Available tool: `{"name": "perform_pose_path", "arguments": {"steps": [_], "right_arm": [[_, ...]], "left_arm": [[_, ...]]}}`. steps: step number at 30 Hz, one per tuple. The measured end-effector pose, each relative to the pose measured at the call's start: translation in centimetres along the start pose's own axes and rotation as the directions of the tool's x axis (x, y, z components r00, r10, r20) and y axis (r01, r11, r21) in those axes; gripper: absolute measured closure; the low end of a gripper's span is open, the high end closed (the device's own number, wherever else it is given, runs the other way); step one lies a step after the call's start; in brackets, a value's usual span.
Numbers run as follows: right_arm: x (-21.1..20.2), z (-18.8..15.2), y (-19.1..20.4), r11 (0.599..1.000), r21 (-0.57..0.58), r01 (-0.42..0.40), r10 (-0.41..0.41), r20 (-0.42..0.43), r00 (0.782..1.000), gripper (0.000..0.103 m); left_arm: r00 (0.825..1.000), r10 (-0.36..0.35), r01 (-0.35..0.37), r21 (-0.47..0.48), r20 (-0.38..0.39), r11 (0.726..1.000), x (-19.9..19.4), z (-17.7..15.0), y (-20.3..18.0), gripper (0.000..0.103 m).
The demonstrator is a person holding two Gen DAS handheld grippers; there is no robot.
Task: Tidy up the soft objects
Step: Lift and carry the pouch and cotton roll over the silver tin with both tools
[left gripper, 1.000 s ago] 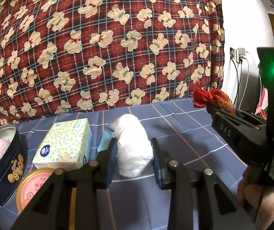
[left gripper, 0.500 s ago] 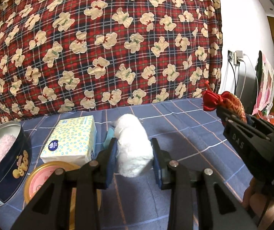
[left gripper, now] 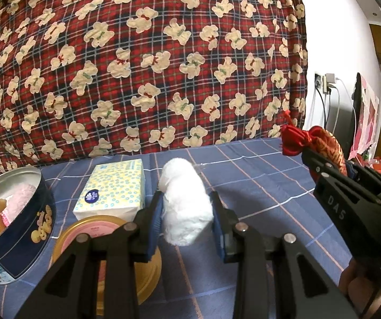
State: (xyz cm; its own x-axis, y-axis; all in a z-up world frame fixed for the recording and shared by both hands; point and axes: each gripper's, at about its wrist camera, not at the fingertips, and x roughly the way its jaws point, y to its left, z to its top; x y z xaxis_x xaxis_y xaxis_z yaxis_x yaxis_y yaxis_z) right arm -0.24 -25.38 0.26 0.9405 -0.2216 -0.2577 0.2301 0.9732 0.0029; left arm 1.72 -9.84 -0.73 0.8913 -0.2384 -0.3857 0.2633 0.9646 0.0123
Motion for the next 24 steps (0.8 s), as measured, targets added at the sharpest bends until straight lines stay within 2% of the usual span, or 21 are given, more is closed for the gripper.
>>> {"name": "perform_pose_path", "arguments": {"steps": [9,24], "right_arm": [[-1.6,-0.4,1.3,0.999,0.037,-0.018,0.018,0.014,1.000,0.076],[-3.0,-0.9,7.3,0.995,-0.014,-0.095,0.095,0.023,0.995,0.076]], "left_arm": [[1.000,-0.003,0.003,0.012,0.023,1.000,-1.7,-0.5,1.2,0.070],[0.998,0.038,-0.036,-0.039,0.044,0.999,-3.6,-1.3,6.3,0.070]]}}
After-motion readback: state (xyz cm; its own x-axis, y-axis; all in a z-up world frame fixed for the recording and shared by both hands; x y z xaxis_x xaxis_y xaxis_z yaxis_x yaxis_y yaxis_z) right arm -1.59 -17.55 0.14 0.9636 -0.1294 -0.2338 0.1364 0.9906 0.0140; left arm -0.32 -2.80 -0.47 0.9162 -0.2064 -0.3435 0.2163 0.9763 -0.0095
